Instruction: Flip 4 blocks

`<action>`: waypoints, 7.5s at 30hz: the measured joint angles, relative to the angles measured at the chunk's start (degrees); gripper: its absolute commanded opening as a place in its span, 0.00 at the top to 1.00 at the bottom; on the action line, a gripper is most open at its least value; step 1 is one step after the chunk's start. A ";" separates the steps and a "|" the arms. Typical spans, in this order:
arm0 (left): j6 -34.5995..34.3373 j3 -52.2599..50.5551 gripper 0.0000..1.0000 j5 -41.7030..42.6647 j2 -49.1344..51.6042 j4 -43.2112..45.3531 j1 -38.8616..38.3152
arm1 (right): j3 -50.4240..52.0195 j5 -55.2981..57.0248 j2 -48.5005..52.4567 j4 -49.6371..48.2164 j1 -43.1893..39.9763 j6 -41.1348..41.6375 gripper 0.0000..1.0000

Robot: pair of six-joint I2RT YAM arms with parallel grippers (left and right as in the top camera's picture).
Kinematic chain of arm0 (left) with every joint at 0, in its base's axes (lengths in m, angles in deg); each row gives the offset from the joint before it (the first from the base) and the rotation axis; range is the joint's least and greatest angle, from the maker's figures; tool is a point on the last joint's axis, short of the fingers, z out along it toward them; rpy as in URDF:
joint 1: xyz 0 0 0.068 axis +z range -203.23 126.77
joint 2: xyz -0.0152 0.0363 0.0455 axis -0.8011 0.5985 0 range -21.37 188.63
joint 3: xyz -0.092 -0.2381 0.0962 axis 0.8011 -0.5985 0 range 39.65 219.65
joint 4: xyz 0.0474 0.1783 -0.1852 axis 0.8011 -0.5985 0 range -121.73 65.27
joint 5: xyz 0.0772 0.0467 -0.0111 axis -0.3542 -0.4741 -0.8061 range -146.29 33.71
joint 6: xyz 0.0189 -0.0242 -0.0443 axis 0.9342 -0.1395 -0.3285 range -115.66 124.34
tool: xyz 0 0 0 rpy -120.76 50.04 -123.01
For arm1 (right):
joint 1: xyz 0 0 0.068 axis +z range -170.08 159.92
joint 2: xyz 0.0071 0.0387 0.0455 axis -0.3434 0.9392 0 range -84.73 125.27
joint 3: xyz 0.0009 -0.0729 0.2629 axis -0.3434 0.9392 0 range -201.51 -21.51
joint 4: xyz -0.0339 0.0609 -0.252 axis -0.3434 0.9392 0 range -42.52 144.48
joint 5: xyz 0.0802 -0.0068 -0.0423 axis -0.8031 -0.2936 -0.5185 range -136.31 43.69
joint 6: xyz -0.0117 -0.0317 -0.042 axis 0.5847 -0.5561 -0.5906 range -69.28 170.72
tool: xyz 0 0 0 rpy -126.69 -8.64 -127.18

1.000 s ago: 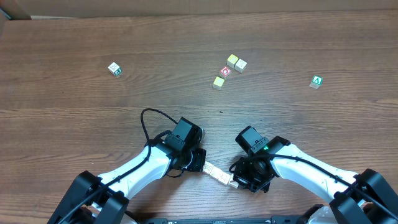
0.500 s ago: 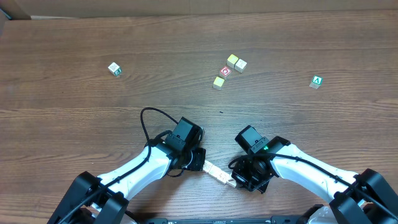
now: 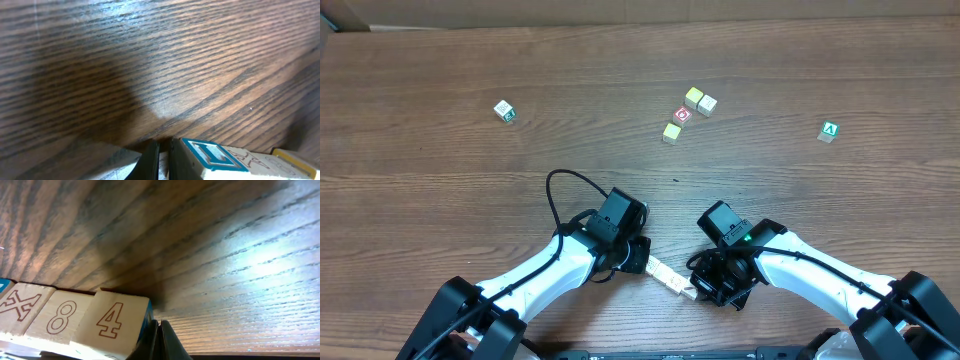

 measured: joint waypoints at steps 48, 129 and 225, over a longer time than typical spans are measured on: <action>20.48 0.11 0.96 -6.40 -0.11 1.75 -0.74 | 0.00 3.17 0.00 -2.69 0.24 -0.46 0.96; 31.63 0.07 0.96 -9.18 0.13 4.26 -0.26 | 0.55 3.41 0.00 -11.10 10.73 14.36 0.96; 31.39 0.96 0.96 -3.02 -0.37 -3.54 5.07 | 0.52 4.02 0.00 -12.87 11.89 17.35 0.96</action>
